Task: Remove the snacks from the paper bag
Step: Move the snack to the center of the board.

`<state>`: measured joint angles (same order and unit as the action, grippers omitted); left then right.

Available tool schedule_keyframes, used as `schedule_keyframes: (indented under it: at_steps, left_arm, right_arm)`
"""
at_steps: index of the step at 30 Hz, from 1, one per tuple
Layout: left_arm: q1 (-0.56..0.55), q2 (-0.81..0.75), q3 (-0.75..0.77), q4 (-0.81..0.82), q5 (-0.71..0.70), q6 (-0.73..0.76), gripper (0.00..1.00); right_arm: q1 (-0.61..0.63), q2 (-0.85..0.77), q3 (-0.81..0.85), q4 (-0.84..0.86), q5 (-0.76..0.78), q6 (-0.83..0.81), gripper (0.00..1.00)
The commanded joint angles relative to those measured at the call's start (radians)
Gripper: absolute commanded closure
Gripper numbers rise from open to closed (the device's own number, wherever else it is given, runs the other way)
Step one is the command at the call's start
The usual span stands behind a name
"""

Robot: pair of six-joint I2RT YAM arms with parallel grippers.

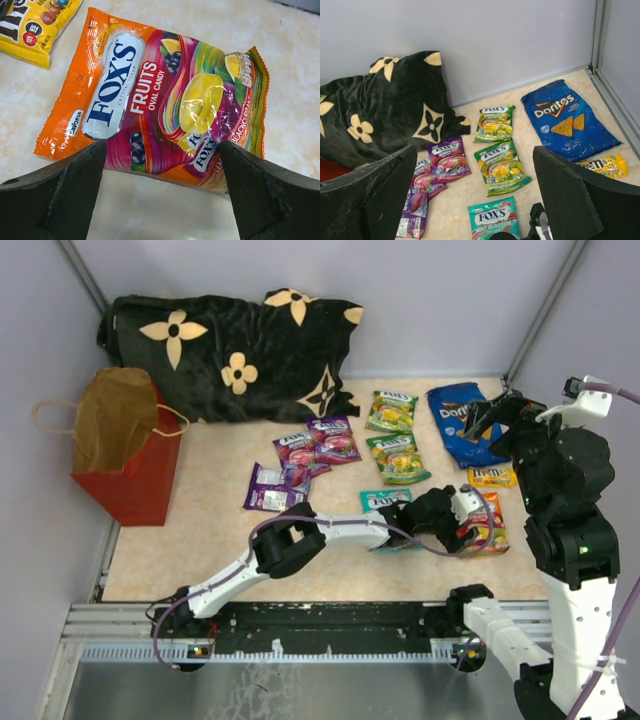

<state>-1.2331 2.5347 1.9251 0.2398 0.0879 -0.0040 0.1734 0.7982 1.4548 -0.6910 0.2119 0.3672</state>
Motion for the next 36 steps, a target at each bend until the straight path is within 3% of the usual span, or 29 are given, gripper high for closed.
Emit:
schedule_keyframes:
  at_steps: [1,8,13,18,26,31,36]
  left_arm:
    - [-0.038,0.073,0.047,-0.039,-0.053,-0.101,0.0]
    - [-0.042,0.143,0.149,-0.029,-0.09,-0.177,0.0]
    - [-0.042,0.053,0.112,0.023,-0.117,-0.113,0.0]
    - [-0.039,-0.205,-0.052,0.087,-0.118,-0.038,0.0]
    - [0.03,-0.662,-0.479,0.162,-0.175,-0.026,0.0]
    - [0.176,-0.92,-0.728,0.089,-0.233,-0.104,0.0]
    - [0.382,-1.061,-0.915,-0.023,-0.325,-0.118,0.0]
  right_arm:
    - [-0.008,-0.008,-0.008,0.047,-0.022,-0.016,0.01]
    - [-0.008,-0.003,-0.005,0.046,-0.058,-0.013,0.01]
    - [-0.008,0.005,0.004,0.059,-0.091,-0.008,0.01]
    - [-0.008,0.014,0.024,0.084,-0.074,-0.005,0.01]
    - [-0.008,0.053,0.038,0.154,-0.059,0.026,0.01]
    - [-0.008,0.131,-0.006,0.204,-0.142,0.072,0.01]
    - [-0.001,0.229,-0.118,0.29,-0.234,0.118,0.03]
